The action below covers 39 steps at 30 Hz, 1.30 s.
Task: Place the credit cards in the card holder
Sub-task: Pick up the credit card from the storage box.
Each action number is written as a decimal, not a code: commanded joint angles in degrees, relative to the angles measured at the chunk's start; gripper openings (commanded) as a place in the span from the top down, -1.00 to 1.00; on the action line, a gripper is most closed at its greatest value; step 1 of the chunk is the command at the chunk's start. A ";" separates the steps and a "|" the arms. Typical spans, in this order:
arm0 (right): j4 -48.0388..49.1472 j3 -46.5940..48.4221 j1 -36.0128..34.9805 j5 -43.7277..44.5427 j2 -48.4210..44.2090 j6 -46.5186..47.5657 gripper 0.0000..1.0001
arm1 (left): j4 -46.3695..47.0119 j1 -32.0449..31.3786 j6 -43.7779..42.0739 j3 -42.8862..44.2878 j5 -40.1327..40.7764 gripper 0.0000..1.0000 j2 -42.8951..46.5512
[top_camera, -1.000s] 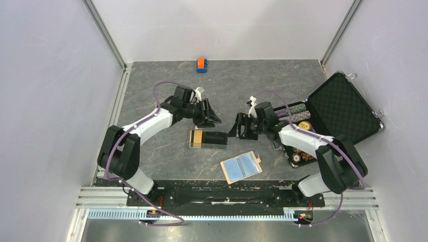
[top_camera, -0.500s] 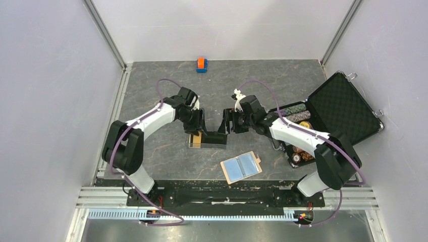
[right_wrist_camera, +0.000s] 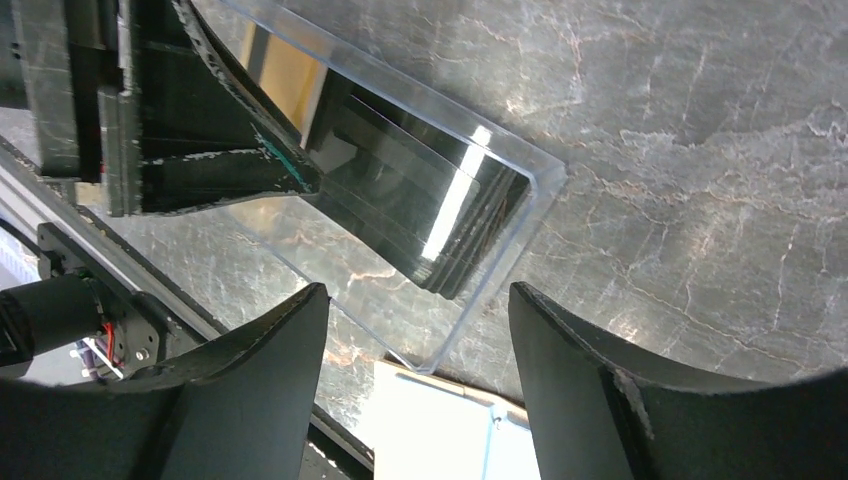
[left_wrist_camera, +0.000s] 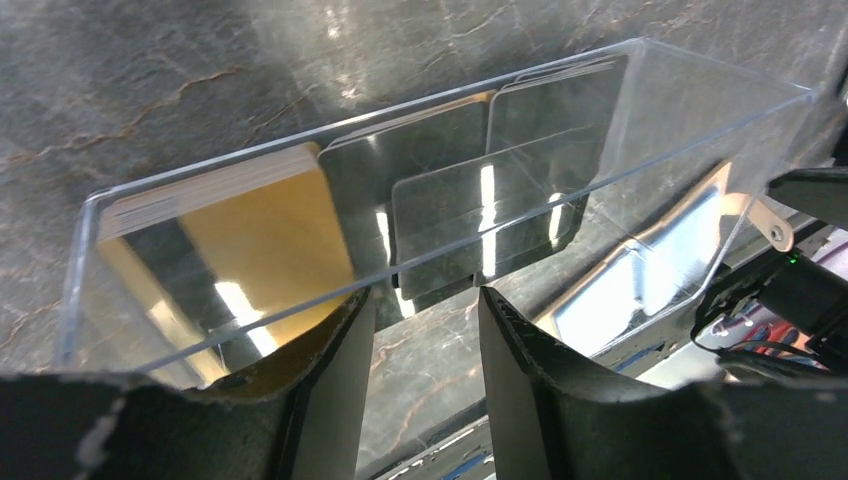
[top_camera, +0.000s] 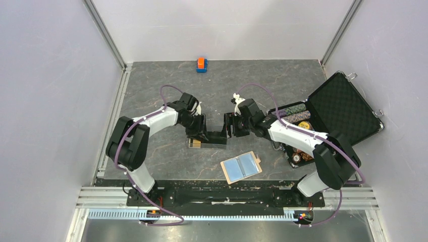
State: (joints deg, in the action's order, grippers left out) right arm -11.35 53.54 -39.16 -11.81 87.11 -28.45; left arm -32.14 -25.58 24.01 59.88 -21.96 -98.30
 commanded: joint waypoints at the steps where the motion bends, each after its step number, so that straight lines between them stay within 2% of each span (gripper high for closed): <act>1: 1.13 -1.56 -0.12 2.06 -0.83 -0.59 -0.39 | 3.77 -0.93 0.90 -1.25 -0.91 0.01 -2.19; 8: 2.57 -4.29 -0.04 1.35 -1.01 -1.62 -0.39 | 4.26 -3.03 1.77 -0.86 1.37 0.02 -4.23; 12: 4.31 -5.87 -0.04 0.06 -0.87 -2.61 -0.36 | 5.81 -3.42 2.78 -1.39 -0.26 0.04 -4.95; 19: 7.01 -7.91 -0.02 -1.80 -0.75 -4.04 -0.28 | 11.60 -3.49 6.80 -3.27 -6.11 0.21 -3.29; 33: 8.14 -9.33 -0.03 -2.73 -1.19 -4.23 -0.23 | 16.58 -4.56 9.71 -3.90 -9.32 0.45 -1.29; 36: 8.10 -9.25 -0.04 -2.93 -0.99 -4.13 -0.23 | 15.59 -4.65 9.75 -3.64 -7.85 0.42 -0.35; 38: 8.02 -9.08 -0.04 -2.95 -1.12 -3.92 -0.23 | 13.66 -4.65 9.09 -3.45 -4.27 0.23 0.82; 39: 7.94 -8.92 -0.06 -2.89 -1.21 -3.81 -0.23 | 12.29 -4.65 8.64 -3.36 -2.56 0.20 1.38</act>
State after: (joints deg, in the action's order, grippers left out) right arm -4.64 44.71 -39.11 -13.72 87.11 -32.62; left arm -18.17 -30.04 31.29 56.07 -29.32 -100.33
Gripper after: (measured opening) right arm 0.618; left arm 0.361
